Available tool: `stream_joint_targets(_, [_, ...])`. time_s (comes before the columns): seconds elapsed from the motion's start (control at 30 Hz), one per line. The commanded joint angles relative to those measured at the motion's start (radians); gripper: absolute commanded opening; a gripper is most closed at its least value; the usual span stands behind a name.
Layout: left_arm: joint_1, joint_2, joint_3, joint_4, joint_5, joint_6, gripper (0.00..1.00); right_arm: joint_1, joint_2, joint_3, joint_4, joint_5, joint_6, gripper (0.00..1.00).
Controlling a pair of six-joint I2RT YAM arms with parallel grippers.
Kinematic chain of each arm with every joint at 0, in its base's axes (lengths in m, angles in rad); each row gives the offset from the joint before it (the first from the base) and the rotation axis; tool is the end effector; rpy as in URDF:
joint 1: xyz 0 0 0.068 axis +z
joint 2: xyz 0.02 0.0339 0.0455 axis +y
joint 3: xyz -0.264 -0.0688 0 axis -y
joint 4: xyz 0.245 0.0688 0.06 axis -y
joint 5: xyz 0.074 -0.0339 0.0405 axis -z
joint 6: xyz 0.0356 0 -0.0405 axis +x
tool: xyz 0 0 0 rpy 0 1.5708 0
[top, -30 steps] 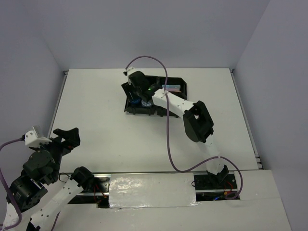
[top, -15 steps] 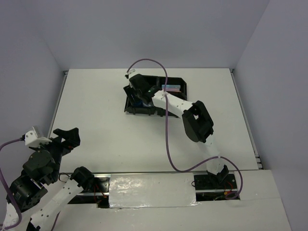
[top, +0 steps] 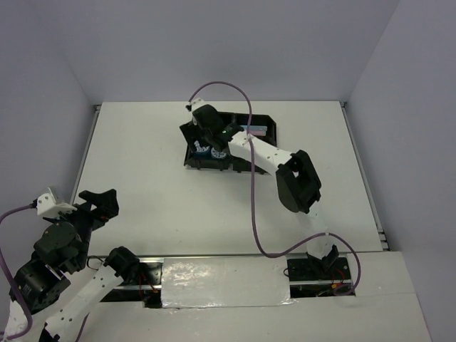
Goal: Sort the stationery into containers
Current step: Place the stationery in the storage box, then pick up the stationery from the center of the board.
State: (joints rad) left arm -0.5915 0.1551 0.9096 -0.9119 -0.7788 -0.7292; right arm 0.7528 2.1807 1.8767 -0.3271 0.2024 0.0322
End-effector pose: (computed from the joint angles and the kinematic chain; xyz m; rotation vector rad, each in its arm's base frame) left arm 0.0095 0.0237 0.3502 -0.6682 1.5551 -0.3189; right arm 0.3777 0.3440 0.2496 -0.6672 2.0918 0.2201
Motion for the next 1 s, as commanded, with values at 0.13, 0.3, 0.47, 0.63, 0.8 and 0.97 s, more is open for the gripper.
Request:
stream_joint_targets(0.13, [0.004, 0.034, -0.006, 0.054, 0.019, 0.039, 0.99, 0.006, -0.28, -0.014, -0.045, 0.058, 0.041, 1.0])
stream_joint_targets(0.3, [0.004, 0.13, -0.024, 0.157, 0.198, 0.155, 0.99, 0.016, -0.648, -0.295, -0.105, 0.251, 0.19, 1.0])
stream_joint_targets(0.47, [-0.001, 0.455, -0.027, 0.275, 0.539, 0.134, 0.99, 0.023, -1.048, -0.586, -0.25, 0.287, 0.334, 1.0])
stream_joint_targets(0.63, [-0.208, 0.651, -0.294, 0.989, 0.694, 0.106, 0.99, 0.028, -1.297, -0.708, -0.412, 0.289, 0.408, 1.0])
stream_joint_targets(0.8, [-0.444, 1.064, -0.123, 1.214, 0.587, 0.272, 0.99, 0.026, -1.459, -0.674, -0.556, 0.285, 0.431, 1.0])
stream_joint_targets(0.97, [-0.587, 1.454, 0.101, 1.425, 0.619, 0.494, 0.99, 0.025, -1.614, -0.665, -0.541, 0.246, 0.408, 1.0])
